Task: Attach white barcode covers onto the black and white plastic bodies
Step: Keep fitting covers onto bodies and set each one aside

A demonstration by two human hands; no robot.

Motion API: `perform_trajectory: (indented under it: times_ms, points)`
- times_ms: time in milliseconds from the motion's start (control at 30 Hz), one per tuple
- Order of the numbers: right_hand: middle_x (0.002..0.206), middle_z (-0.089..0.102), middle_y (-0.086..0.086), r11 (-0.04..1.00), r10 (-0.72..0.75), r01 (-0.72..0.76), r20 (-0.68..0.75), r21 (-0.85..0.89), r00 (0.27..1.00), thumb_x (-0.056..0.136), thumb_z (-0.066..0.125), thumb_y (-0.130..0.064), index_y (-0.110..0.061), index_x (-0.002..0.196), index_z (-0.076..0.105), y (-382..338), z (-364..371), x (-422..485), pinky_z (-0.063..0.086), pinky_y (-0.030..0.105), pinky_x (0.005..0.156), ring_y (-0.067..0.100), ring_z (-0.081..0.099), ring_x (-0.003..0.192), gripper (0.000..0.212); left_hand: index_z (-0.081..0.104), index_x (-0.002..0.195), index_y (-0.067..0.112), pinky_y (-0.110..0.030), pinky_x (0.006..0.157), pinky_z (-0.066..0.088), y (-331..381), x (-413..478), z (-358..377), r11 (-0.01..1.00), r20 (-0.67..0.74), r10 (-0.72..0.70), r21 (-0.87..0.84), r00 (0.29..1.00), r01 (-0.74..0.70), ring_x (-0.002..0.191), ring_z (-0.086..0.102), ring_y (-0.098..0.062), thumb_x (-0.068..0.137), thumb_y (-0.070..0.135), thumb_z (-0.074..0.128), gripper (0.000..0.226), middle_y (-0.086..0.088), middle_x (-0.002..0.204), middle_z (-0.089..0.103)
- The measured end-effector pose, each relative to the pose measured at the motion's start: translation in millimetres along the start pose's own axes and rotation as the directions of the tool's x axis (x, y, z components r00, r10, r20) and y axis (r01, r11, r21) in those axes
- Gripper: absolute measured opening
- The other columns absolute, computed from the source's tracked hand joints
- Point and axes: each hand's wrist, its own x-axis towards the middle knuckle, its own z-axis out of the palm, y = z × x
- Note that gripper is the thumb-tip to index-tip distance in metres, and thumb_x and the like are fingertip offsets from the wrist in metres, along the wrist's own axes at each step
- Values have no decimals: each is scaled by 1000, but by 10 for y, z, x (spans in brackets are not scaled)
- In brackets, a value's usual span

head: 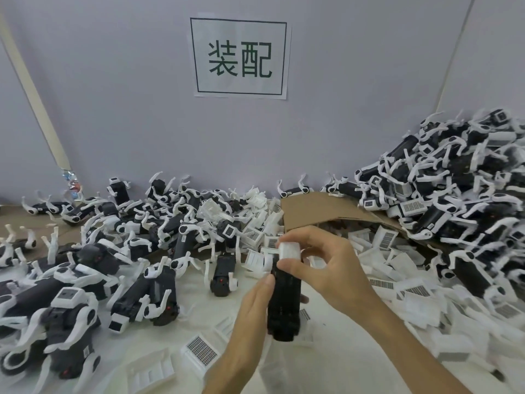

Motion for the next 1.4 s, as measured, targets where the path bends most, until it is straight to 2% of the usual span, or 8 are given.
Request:
perform_trajectory:
  times_ms: [167, 300, 567, 833, 967, 1100, 1233, 1400]
  points:
    - [113, 72, -14, 986, 115, -95, -140, 138, 983, 93, 69, -14, -32, 114, 66, 136, 86, -138, 54, 28, 94, 8, 66, 111, 27, 77, 105, 20, -36, 68, 54, -38, 41, 31, 962, 61, -118, -241, 991, 129, 79, 65, -32, 100, 53, 29, 58, -25, 96, 72]
    - [124, 62, -23, 986, 157, -147, -145, 75, 977, 88, 61, -46, -44, 119, 59, 290, 237, -445, 47, 27, 93, 1, 57, 120, 31, 75, 111, 7, -34, 67, 60, -38, 68, -43, 887, -62, -149, -450, 987, 106, 86, 70, -30, 93, 48, 43, 55, -25, 103, 70]
    - [133, 56, -25, 977, 214, -215, 112, 2, 971, 80, 67, -64, -57, 140, 38, 452, 367, -703, 42, 23, 93, 0, 53, 120, 67, 75, 113, 12, -37, 87, 54, -76, 52, -114, 905, -81, -184, -402, 980, 137, 109, 69, -30, 98, 52, 43, 53, -19, 115, 71]
    - [123, 61, -27, 982, 172, -173, -10, -80, 985, 74, 77, -54, -52, 140, 40, 431, 432, -715, 42, 14, 93, 1, 56, 117, 75, 71, 120, 8, -30, 90, 56, -121, 50, -114, 952, -44, -109, -292, 993, 91, 116, 67, -33, 96, 37, 61, 39, -22, 123, 69]
    - [117, 66, -24, 989, 127, -132, -74, -63, 989, 74, 82, -39, -40, 140, 49, 423, 401, -701, 41, 7, 90, 4, 61, 110, 74, 64, 129, 4, -49, 109, 42, -125, 51, -128, 955, -33, -107, -281, 994, 94, 123, 61, -35, 104, 41, 47, 48, -23, 127, 66]
    - [133, 50, -38, 980, 197, -197, 18, -3, 980, 68, 82, -55, -48, 151, 22, 461, 332, -661, 34, 1, 93, -9, 51, 122, 103, 64, 128, 4, -50, 110, 40, -106, 75, -161, 946, -93, -123, -311, 988, 88, 125, 59, -37, 99, 44, 46, 52, -20, 127, 67]
    - [129, 33, -53, 926, 296, -248, 138, -284, 945, 64, 78, -62, -63, 142, 23, 559, 197, -649, 28, 16, 100, -20, 35, 123, 95, 71, 115, 11, -34, 79, 59, -50, 107, -340, 862, -196, -162, -504, 967, 42, 98, 74, -23, 88, 46, 55, 47, -13, 114, 74]
    - [123, 47, -39, 782, 308, -114, 221, -613, 925, 81, 72, -59, -46, 136, 51, 640, 177, -639, 23, 22, 102, -9, 40, 115, 60, 83, 88, 24, -28, 76, 55, -2, 109, -471, 836, -241, -169, -548, 956, 9, 87, 75, -15, 89, 47, 55, 36, -4, 102, 77]
